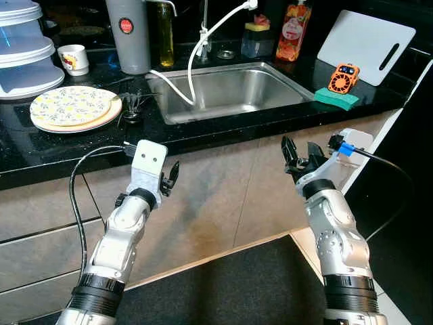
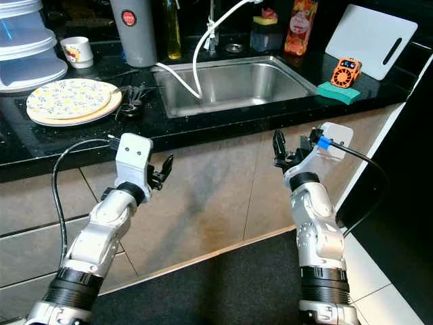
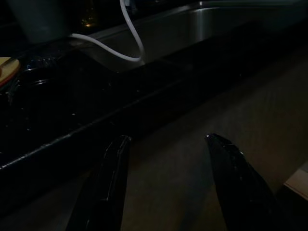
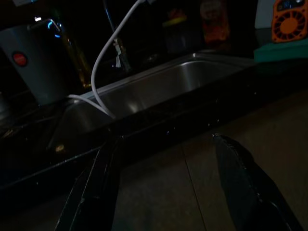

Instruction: Kitchen organization

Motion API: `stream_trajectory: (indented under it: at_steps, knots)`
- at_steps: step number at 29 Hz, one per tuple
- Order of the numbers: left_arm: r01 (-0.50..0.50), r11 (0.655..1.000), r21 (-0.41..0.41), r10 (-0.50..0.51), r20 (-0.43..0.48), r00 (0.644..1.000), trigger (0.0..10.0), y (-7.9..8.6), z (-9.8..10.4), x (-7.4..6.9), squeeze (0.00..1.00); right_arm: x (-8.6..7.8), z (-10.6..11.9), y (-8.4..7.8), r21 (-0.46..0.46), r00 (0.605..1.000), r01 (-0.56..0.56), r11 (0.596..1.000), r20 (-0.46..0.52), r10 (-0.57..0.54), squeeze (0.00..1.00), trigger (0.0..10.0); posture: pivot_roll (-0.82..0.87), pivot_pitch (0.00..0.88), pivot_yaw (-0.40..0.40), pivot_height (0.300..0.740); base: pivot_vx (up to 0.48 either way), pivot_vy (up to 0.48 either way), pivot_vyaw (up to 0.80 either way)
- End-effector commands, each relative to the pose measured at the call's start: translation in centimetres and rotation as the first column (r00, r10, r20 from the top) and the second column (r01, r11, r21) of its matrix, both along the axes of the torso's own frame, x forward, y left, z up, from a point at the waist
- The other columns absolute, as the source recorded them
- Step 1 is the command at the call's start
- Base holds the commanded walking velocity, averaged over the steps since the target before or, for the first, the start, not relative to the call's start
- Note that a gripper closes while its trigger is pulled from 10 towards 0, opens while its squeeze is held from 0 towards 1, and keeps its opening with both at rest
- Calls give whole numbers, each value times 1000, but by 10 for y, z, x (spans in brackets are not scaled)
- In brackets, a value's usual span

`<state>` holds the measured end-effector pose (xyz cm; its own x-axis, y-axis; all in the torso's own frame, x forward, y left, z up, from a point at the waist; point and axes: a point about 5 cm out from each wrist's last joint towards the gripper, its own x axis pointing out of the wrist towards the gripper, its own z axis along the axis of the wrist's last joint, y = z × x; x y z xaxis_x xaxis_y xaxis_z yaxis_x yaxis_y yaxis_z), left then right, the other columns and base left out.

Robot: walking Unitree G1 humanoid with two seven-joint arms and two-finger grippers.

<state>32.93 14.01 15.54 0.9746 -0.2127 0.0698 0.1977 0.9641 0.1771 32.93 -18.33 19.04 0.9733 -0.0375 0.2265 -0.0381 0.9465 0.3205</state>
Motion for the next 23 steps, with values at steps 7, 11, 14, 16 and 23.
stream_trajectory:
  at_steps: [7,11,14,16,23]
  knots:
    - [-1,1000,-17,1,43,999,10000,1,8,2,0,0,4,-5,74,999,22,997,36,-25,0,10000,8,0,-6,740,0,0,0]
    - [6,1000,-22,-5,56,998,10000,0,9,3,0,-2,8,-8,68,998,30,997,60,-34,0,10000,7,0,-8,740,0,0,0]
    - [10,1000,-22,-9,62,998,10000,-1,10,3,0,-2,8,-8,67,997,30,997,65,-35,0,10000,6,0,-8,740,0,0,0]
    - [13,1000,-22,-11,67,998,10000,-2,11,3,0,-2,9,-8,70,997,30,997,69,-35,0,10000,6,0,-8,740,0,0,0]
    - [25,999,-21,-23,76,997,10000,-4,12,2,0,-2,9,-7,69,997,29,997,71,-34,0,10000,7,0,-8,740,0,0,0]
